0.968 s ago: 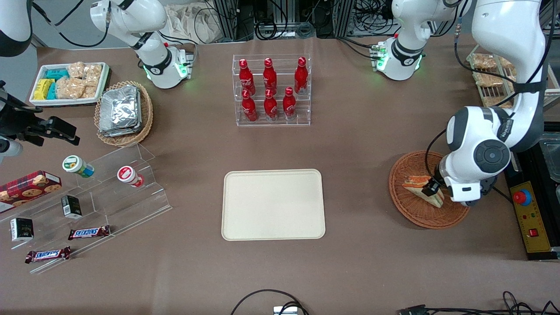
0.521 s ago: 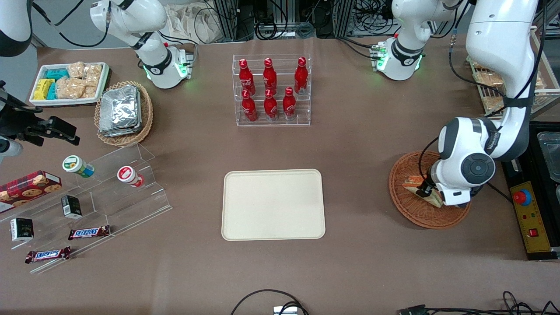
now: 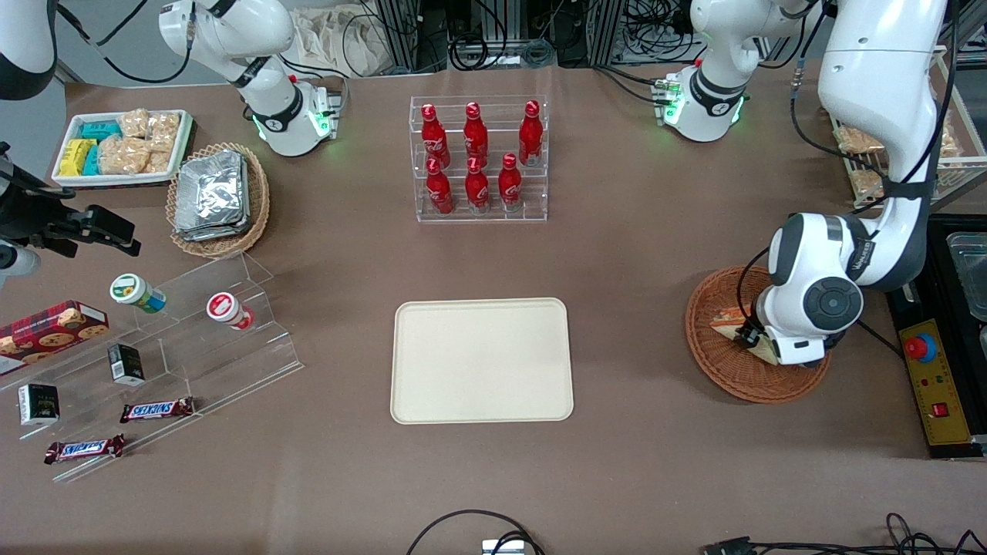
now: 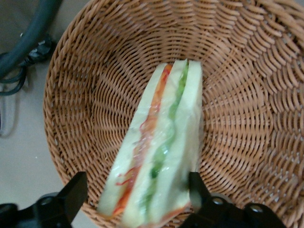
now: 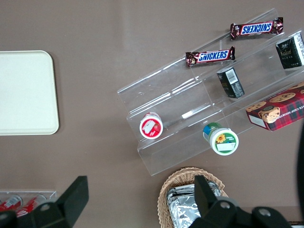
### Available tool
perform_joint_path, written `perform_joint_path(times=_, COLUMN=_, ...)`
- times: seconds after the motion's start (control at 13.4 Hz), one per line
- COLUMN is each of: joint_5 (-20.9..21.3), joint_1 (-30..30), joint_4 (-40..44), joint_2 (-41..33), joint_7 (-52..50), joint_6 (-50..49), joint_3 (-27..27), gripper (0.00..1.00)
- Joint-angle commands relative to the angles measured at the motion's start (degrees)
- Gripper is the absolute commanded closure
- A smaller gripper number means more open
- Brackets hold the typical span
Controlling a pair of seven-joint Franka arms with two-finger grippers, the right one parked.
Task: Place sandwich from basket to tray
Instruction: 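Close the left gripper on the wrapped sandwich, then lift the sandwich out of the basket with the left gripper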
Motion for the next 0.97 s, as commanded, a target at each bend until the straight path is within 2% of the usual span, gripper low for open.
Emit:
perform_joint_path(times=0.0, joint_5=1.4, joint_1=-0.1, joint_4=4.2, joint_2=3.5, joint_7=-0.3, joint_6=-0.2, joint_3=0.2, gripper=0.38)
perform_joint_path(times=0.15, joint_5=0.8, joint_1=0.4, joint_4=5.0, joint_2=3.7, joint_7=-0.2, joint_6=-0.5, joint_3=0.2, gripper=0.75)
perform_joint_path(times=0.37, joint_5=0.7, joint_1=0.4, joint_4=5.3, joint_2=3.1, joint_7=1.3, joint_6=-1.2, joint_3=0.2, gripper=1.0)
perform_joint_path(times=0.6, joint_5=0.6, joint_1=-0.3, joint_4=9.8, joint_2=2.3, joint_7=3.0, joint_6=-8.9, joint_3=-0.2, gripper=1.0)
perform_joint_path(times=0.89, joint_5=1.2, joint_1=-2.6, joint_4=27.8, joint_2=2.9, joint_7=6.4, joint_6=-27.8, joint_3=-4.6, gripper=1.0)
